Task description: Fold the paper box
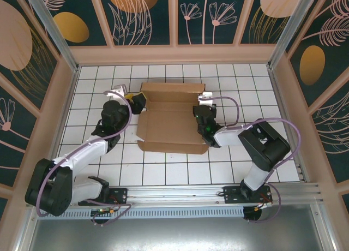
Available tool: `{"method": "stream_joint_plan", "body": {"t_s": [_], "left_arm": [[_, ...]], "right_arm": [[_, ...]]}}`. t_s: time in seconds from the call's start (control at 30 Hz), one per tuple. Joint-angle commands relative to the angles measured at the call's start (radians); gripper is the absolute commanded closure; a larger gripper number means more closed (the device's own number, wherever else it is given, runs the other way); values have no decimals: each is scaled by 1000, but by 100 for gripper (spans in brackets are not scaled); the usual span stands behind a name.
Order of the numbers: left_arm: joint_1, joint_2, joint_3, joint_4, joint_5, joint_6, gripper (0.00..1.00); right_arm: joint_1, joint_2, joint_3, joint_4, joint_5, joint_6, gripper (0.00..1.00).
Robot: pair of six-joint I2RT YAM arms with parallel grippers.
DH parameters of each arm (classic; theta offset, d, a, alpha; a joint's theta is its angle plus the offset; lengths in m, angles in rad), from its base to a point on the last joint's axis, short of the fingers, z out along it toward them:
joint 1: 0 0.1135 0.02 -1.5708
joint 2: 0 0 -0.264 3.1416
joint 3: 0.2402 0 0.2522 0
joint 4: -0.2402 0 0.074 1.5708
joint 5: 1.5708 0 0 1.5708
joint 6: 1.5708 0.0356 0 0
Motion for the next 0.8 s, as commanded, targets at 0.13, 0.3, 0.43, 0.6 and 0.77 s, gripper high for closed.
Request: {"method": "stream_joint_plan", "body": {"t_s": [0.13,0.3,0.43,0.6,0.77], "left_arm": [[63,161,188,-78,41,-76,34],[104,248,193,-16,131,-166,35],[106,303,164,54,173,-207,37],[106,374,146,95,204,-233,45],[105,422,122,107,187,-257,59]], "right_arm": [[-12,48,-4,55,-19,20,100],[-16,64,2,48,-19,17,100],[-23,72,11,30,-32,34,100],[-26,75,6,18,-51,52,100],[-31,54,-13,9,-99,67,100]]}}
